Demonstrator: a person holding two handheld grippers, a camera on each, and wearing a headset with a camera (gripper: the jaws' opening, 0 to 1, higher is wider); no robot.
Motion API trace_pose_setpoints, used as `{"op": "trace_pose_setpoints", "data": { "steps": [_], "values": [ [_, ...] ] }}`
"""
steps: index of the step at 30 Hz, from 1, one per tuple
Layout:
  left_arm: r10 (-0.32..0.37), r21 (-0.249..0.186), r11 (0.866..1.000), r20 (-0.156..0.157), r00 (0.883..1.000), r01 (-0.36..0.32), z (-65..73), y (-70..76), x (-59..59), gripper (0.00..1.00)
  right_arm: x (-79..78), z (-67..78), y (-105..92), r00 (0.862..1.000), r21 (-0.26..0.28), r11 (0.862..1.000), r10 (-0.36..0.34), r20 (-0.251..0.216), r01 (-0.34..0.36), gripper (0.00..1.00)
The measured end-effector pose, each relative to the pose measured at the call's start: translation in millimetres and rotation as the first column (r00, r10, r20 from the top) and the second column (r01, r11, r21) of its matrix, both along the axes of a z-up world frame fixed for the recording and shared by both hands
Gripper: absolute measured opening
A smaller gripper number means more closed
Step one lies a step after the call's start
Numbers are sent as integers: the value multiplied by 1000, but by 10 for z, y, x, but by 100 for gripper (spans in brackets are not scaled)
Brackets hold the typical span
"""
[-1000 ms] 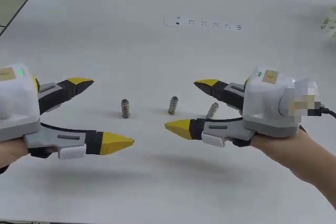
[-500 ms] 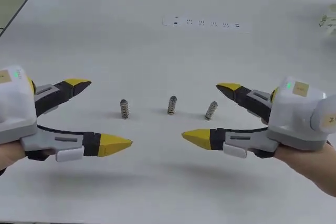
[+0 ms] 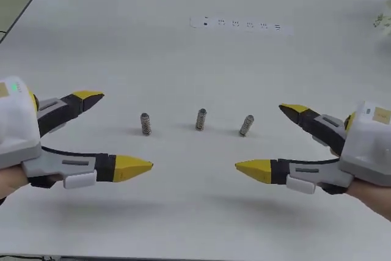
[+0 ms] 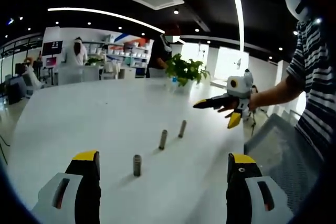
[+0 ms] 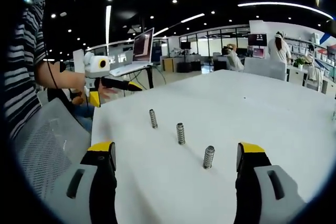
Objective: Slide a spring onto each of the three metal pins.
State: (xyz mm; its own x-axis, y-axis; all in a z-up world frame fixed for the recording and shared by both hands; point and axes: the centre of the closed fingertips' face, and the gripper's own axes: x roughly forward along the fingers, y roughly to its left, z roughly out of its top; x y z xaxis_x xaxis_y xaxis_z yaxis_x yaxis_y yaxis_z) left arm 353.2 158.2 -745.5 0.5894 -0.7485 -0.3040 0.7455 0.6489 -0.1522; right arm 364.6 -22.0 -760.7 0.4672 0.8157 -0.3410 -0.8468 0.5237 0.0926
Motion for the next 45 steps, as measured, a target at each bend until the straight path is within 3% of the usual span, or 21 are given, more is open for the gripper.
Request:
{"op": "trace_pose_setpoints", "data": {
  "steps": [4, 9, 17, 26, 36, 42, 45],
  "values": [
    [1, 1, 1000, 5, 1000, -1, 5, 1, -14, 98, -5, -32, -60, 1000, 26, 999, -17, -21, 18, 99],
    [9, -5, 1000, 6, 1000, -9, 9, 28, -21, 98, -19, -135, -186, 999, -7, 1000, -25, -28, 25, 99],
    [14, -10, 1000, 2, 1000, -14, -11, 49, -63, 98, -31, -93, -346, 999, -14, 999, -47, -23, 47, 99],
    [28, -9, 1000, -5, 1000, -28, -47, 81, -131, 98, -61, -148, -499, 997, -36, 997, -76, -34, 75, 99],
    [58, 2, 998, -48, 997, -57, -168, 112, -136, 98, -162, -310, -523, 993, -77, 994, -87, -82, 81, 99],
    [45, -2, 999, -41, 998, -45, -147, 106, -146, 98, -156, -273, -478, 994, -59, 995, -83, -77, 78, 99],
    [47, 3, 999, -51, 998, -47, -174, 132, -142, 98, -151, -275, -484, 994, -71, 995, -81, -77, 75, 99]
  ]
}}
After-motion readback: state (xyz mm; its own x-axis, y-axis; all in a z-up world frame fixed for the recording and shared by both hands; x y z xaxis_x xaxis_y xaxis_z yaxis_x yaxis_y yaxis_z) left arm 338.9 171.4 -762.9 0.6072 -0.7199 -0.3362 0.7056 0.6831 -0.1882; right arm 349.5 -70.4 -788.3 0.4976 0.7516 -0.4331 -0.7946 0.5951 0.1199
